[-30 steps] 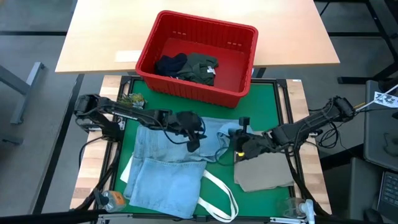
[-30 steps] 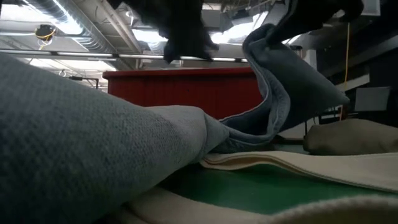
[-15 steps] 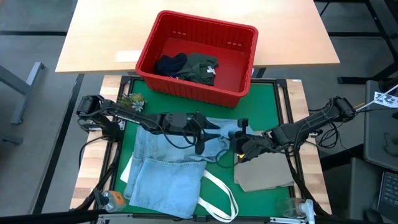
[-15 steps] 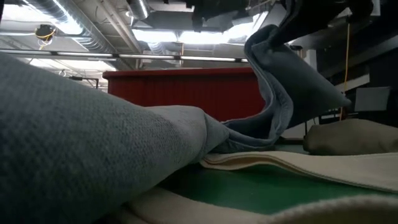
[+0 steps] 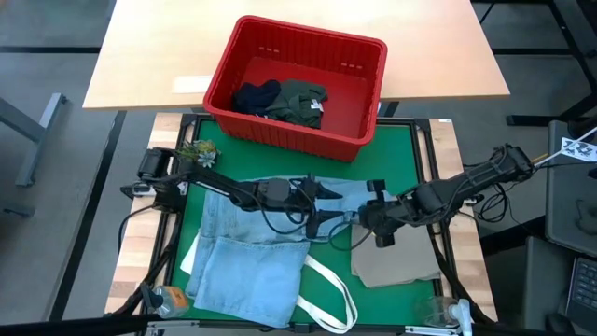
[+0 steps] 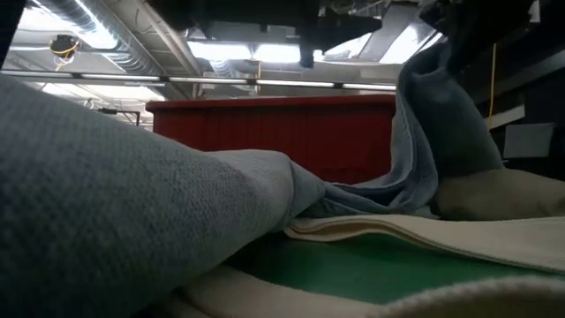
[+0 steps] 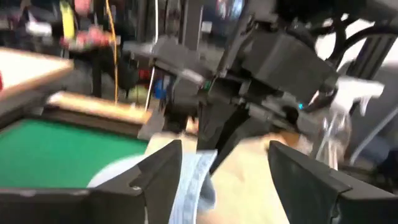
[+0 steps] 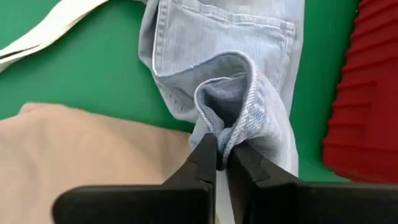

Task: Fold Laundry from Bin
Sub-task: Fold the light blue pants

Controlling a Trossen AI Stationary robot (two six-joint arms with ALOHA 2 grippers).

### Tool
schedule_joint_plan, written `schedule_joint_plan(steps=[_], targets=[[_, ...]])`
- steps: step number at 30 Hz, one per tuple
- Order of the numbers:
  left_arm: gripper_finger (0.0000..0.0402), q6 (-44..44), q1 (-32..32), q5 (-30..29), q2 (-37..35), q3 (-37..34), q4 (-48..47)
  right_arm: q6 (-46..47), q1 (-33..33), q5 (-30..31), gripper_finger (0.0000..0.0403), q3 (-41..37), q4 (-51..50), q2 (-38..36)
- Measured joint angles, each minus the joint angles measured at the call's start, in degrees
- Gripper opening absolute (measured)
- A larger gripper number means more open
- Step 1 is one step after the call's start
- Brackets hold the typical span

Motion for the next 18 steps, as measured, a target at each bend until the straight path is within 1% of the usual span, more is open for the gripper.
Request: schedule_joint_plan(steps=[3,5,9,13,16,18], targets=[[0.0238,3.1,-0.2,-1.4,3.2,0.1,5.3,0.1,0.0,-1.8,0.0016,2.4,-2.5,0.0],[0.0237,6.2,-0.4,-3.1,5.4,1.5,5.6,0.1,0.0,-3.0,0.0016,3.9,-3.6,0.0],[0.0230,12.4,-0.9,-3.4,10.2,8.0,5.1,0.4,0.0,-3.9,0.0016,5.4,-4.4,0.0],[0.0229,17.4,-1.6,-4.3,14.3,15.2,-1.5,0.8,0.0,-4.0,0.0016,5.8,-4.7,0.0],[0.0229,17.8,-1.9,-4.6,15.4,18.8,-6.5,2.5,0.0,-5.1,0.0016,5.8,-7.1,0.0],[0.0228,17.8,-2.0,-4.7,15.3,19.9,-9.0,4.4,0.0,-5.4,0.0016,5.8,-9.6,0.0]])
